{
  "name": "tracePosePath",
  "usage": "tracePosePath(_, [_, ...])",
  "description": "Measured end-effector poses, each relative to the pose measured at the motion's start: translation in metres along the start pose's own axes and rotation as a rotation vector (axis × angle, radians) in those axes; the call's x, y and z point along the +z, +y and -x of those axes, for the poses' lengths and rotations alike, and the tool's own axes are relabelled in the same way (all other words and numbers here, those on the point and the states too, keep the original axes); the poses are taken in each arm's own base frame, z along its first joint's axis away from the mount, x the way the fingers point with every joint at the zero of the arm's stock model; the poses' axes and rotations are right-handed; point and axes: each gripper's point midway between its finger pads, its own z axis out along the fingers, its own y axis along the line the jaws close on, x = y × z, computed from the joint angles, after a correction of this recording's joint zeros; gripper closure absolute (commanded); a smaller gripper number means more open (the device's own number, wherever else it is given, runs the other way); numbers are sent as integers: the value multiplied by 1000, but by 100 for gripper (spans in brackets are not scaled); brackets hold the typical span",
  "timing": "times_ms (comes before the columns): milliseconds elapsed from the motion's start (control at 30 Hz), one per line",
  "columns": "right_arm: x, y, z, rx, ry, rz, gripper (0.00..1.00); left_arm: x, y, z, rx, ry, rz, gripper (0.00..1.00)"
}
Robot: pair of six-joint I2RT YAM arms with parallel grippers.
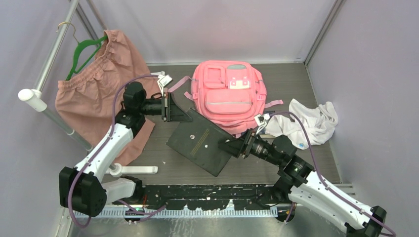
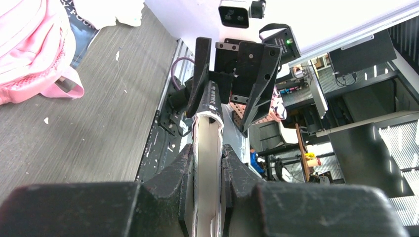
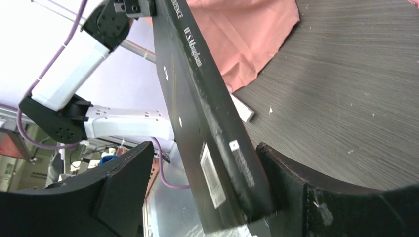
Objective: Pack the student bag
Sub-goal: Pick up the book from the center of the board.
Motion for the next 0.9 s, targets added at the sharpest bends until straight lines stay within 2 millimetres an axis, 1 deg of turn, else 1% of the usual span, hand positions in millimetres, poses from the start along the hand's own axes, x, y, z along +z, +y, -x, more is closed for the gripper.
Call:
tracePosePath(67, [6,2,4,11,-14,10,26,0,0,0,-7,-4,-3,100])
tracePosePath(100, [11,2,5,17,-16,12,31,0,0,0,-8,-6,-5,100])
tracePosePath(167, [20,0,6,28,-16,13,45,0,-1,1,-10,-10,-9,100])
tracePosePath(200, [23,-1,7,33,-16,13,56,1,-1,1,-10,-12,-9,100])
tracePosePath(233, [26,-3,6,41,-12,5,74,0,-1,2,-10,-13,-10,100])
tracePosePath(267, [29,-5,6,54,-12,2,94,0,1,4,-5,-22,-3,100])
tracePosePath(300, [30,-3,7,50,-16,11,98,-1,4,5,-7,-30,7,100])
tracePosePath(333, [29,6,9,55,-19,51,99,-2,9,8,-10,-43,23,95])
tracePosePath(367, [28,12,12,61,-23,62,99,-3,12,8,-33,-40,27,83])
tracePosePath(433, [26,12,11,61,-16,49,99,-3,12,6,-36,-34,28,63])
tracePosePath(533, [22,13,17,18,-15,-6,99,-2,24,7,-64,-57,83,37])
tracePosePath(567, [20,11,19,-6,-10,-42,99,-2,30,7,-85,-66,111,31])
tracePosePath(600, [17,6,22,-31,-9,-97,99,-3,35,7,-92,-75,139,28])
tracePosePath(667, [9,-7,29,-91,-15,-211,99,-6,43,11,-114,-96,205,26])
tracePosePath(700, [3,-17,33,-130,-18,-285,99,-7,45,14,-118,-105,235,26])
tracePosePath(833, [-25,-57,42,-280,9,-548,99,-12,46,25,-140,-139,324,25])
tracePosePath(900, [-36,-71,42,-337,38,-626,99,-13,47,26,-161,-144,350,25])
